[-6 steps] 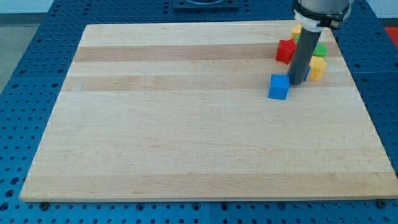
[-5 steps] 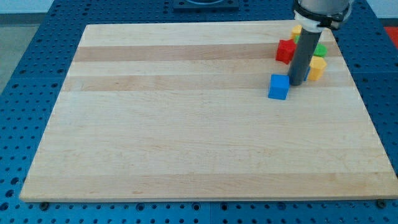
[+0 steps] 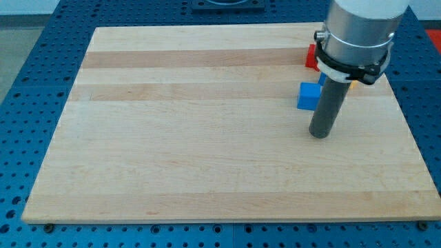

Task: Move blue cube into the blue triangle

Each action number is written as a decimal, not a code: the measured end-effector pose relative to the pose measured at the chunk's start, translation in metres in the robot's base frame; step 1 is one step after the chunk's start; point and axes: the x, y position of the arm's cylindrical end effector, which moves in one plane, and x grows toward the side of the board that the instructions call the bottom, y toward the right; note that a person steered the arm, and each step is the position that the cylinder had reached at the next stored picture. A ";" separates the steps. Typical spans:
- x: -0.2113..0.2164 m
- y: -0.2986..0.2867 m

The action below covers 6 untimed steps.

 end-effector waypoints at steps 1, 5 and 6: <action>-0.045 0.002; -0.062 -0.005; -0.068 -0.001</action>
